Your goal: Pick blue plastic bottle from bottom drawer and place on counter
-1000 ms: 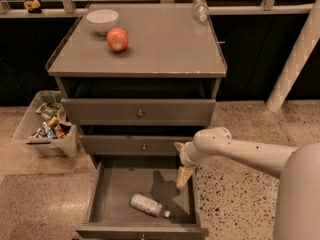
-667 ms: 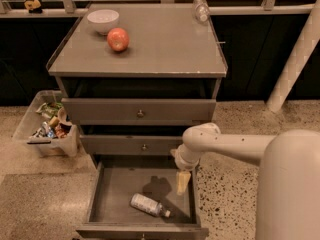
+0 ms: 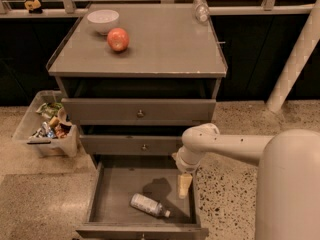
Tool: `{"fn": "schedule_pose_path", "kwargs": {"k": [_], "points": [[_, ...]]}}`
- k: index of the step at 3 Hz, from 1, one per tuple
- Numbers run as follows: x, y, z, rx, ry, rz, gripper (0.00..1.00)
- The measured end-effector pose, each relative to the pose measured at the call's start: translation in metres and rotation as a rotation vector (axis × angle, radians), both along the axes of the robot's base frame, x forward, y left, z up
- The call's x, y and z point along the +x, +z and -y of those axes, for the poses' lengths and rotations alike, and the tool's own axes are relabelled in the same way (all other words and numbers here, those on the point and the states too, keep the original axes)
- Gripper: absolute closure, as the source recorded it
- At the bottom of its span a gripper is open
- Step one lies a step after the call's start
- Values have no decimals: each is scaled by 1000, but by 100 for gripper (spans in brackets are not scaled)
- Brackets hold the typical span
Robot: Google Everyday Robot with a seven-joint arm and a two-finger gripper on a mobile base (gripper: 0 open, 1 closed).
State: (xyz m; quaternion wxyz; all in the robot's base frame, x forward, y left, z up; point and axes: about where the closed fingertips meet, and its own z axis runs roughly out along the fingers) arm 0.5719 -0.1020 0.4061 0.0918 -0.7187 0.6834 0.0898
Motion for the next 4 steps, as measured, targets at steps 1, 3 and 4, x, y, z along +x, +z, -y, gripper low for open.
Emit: {"fn": "schedule_pose_path", "kwargs": {"k": [1, 3, 4], "points": [[-13, -43, -2, 34, -15, -50, 0], [-55, -149, -22, 47, -27, -143, 0], [-55, -149, -22, 46, -27, -141, 0]]}}
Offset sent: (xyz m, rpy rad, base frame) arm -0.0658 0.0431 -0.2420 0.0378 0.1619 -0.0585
